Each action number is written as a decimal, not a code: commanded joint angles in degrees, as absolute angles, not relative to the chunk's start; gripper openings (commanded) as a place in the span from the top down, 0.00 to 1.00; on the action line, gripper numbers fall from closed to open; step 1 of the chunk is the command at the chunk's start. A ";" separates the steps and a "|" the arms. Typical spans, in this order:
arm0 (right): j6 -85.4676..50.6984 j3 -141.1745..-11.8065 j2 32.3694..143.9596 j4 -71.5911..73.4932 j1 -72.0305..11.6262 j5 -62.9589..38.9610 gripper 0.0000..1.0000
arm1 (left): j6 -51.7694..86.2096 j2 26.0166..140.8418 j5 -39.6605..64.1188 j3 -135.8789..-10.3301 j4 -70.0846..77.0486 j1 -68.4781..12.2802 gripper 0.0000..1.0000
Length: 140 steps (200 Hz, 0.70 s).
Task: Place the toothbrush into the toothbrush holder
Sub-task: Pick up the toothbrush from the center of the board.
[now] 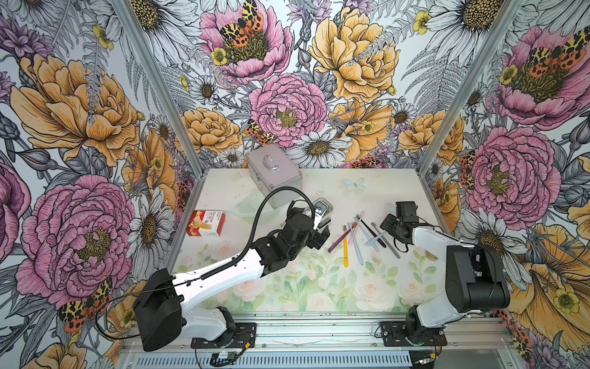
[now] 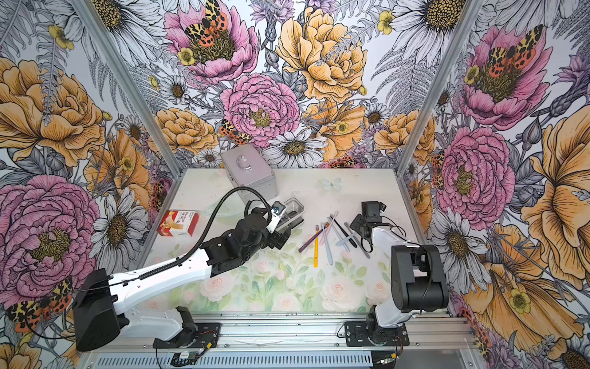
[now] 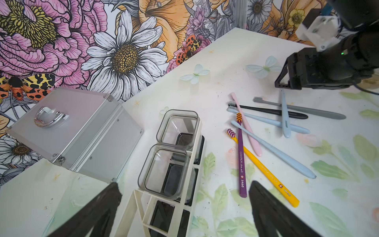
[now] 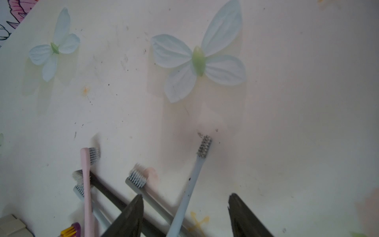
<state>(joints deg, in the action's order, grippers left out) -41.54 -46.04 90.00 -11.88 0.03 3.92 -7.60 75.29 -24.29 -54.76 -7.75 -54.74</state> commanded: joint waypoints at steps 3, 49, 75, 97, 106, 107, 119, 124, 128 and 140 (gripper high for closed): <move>-45.24 -47.70 92.78 -13.48 0.05 3.85 0.36 | -7.14 74.77 -22.07 -54.94 -6.75 -54.70 0.02; -47.73 -50.24 97.44 -14.06 0.16 5.62 0.48 | -6.49 76.80 -20.47 -53.53 -4.65 -54.66 0.02; -47.56 -51.82 99.34 -14.20 0.18 6.51 0.58 | -6.36 77.00 -19.96 -53.26 -4.23 -54.67 0.01; -46.55 -53.42 101.86 -14.57 0.27 5.43 0.74 | -6.60 76.92 -19.67 -53.05 -4.03 -54.58 0.01; -46.47 -53.82 102.49 -14.63 0.33 4.65 0.76 | -6.66 76.93 -19.68 -52.91 -4.03 -54.50 0.02; -46.53 -53.85 102.53 -14.61 0.34 4.61 0.76 | -6.67 76.92 -19.68 -52.91 -4.04 -54.49 0.01; -46.97 -54.20 103.12 -14.65 0.38 4.33 0.77 | -6.58 76.68 -19.75 -52.66 -3.78 -54.45 0.01; -47.02 -54.36 103.45 -14.67 0.56 4.01 0.77 | -6.46 76.48 -19.84 -52.50 -3.58 -54.44 0.01; -47.04 -54.60 103.70 -14.68 0.63 3.68 0.77 | -6.37 76.32 -19.84 -52.29 -3.31 -54.49 0.01; -46.92 -55.28 104.73 -14.91 1.10 2.20 0.78 | -6.23 75.56 -19.48 -51.48 -2.49 -54.49 0.01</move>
